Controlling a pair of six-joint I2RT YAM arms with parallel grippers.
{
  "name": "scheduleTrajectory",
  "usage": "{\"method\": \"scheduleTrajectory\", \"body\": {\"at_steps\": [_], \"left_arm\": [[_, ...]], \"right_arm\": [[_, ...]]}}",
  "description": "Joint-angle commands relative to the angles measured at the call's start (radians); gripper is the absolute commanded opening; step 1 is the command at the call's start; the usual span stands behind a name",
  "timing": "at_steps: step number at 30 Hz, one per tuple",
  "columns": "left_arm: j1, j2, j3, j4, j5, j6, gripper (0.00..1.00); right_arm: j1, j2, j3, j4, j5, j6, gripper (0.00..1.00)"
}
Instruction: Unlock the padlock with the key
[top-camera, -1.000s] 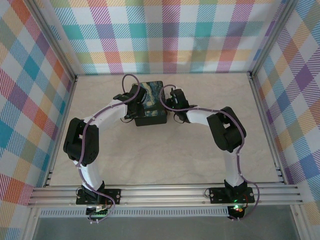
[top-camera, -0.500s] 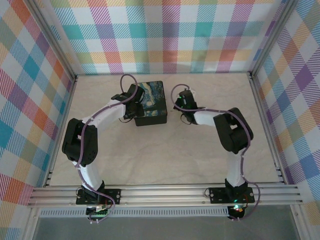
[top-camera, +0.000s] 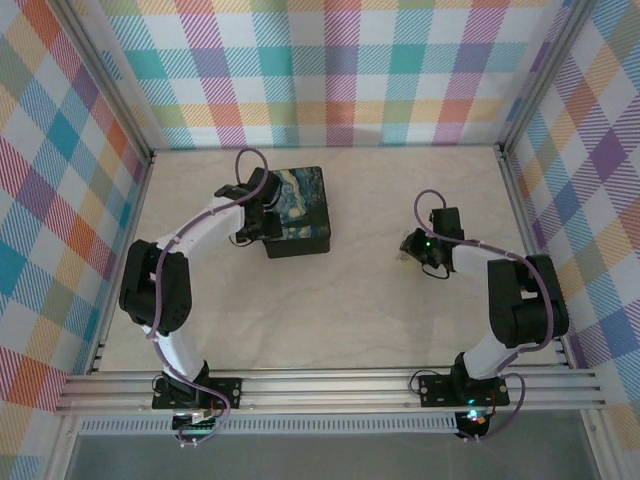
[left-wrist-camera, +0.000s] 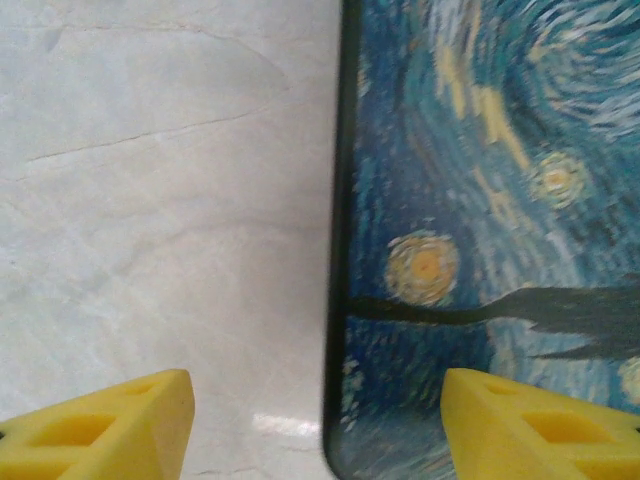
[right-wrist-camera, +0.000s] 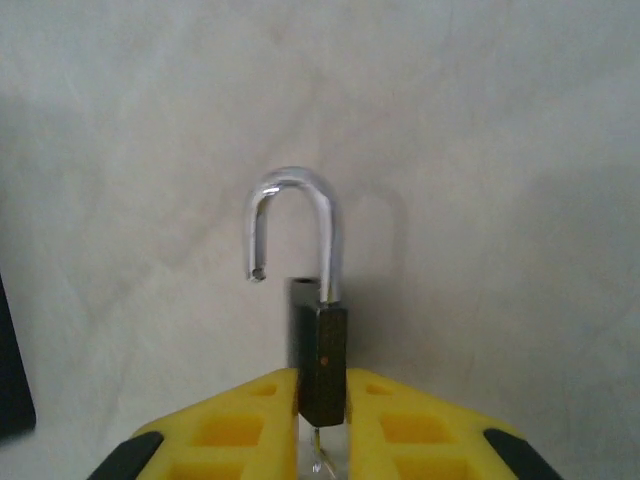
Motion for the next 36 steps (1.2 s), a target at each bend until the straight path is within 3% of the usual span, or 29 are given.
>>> {"method": "scheduleTrajectory", "body": {"at_steps": [1, 3, 6, 8, 9, 10, 14, 18, 20, 22, 23, 26, 29, 30, 31, 32, 34, 36], "left_arm": [[0.044, -0.053, 0.029, -0.080, 0.001, 0.029, 0.68], [0.071, -0.073, 0.015, -0.075, 0.004, 0.031, 0.68], [0.113, -0.110, -0.032, -0.037, 0.019, 0.031, 0.69], [0.131, -0.147, -0.087, 0.033, 0.026, 0.018, 0.75], [0.142, -0.163, -0.116, 0.071, 0.016, -0.004, 0.93], [0.148, -0.174, -0.141, 0.097, -0.018, -0.033, 1.00], [0.152, -0.270, -0.304, 0.286, -0.287, -0.071, 1.00], [0.156, -0.383, -0.546, 0.669, -0.433, 0.169, 1.00], [0.158, -0.389, -0.665, 0.855, -0.414, 0.276, 1.00], [0.161, -0.366, -0.749, 1.005, -0.413, 0.300, 1.00], [0.164, -0.343, -0.789, 1.105, -0.421, 0.317, 0.99], [0.178, -0.269, -0.844, 1.312, -0.456, 0.374, 0.96], [0.231, -0.230, -0.914, 1.492, -0.310, 0.384, 0.90], [0.245, -0.250, -0.910, 1.437, -0.232, 0.378, 0.90], [0.257, -0.241, -0.941, 1.517, -0.172, 0.399, 0.91], [0.260, -0.237, -0.976, 1.572, -0.123, 0.410, 1.00], [0.263, -0.192, -1.021, 1.710, -0.140, 0.410, 1.00], [0.271, -0.200, -0.992, 1.634, -0.099, 0.407, 1.00]], "right_arm": [[-0.017, -0.038, -0.006, -0.063, -0.166, -0.064, 0.26], [-0.027, -0.063, -0.008, -0.105, -0.144, -0.102, 0.44], [-0.042, -0.122, 0.003, -0.185, -0.029, -0.161, 0.61], [-0.062, -0.158, 0.001, -0.195, 0.020, -0.169, 1.00], [-0.071, -0.172, 0.000, -0.197, 0.050, -0.167, 1.00], [-0.074, -0.183, -0.003, -0.196, 0.087, -0.165, 1.00], [-0.102, -0.261, -0.033, -0.162, 0.177, -0.189, 1.00], [-0.107, -0.392, -0.109, -0.084, 0.326, -0.388, 1.00], [-0.114, -0.442, -0.216, 0.075, 0.377, -0.437, 1.00], [-0.124, -0.443, -0.310, 0.243, 0.398, -0.424, 1.00], [-0.124, -0.422, -0.366, 0.373, 0.384, -0.426, 1.00], [-0.124, -0.388, -0.401, 0.546, 0.307, -0.475, 1.00], [-0.127, -0.327, -0.449, 0.768, 0.357, -0.509, 1.00], [-0.127, -0.286, -0.451, 0.829, 0.351, -0.533, 1.00], [-0.130, -0.238, -0.437, 0.848, 0.339, -0.526, 1.00], [-0.131, -0.179, -0.425, 0.895, 0.330, -0.526, 1.00], [-0.131, -0.131, -0.393, 0.868, 0.270, -0.550, 1.00], [-0.130, -0.059, -0.398, 0.969, 0.267, -0.560, 1.00]]}}
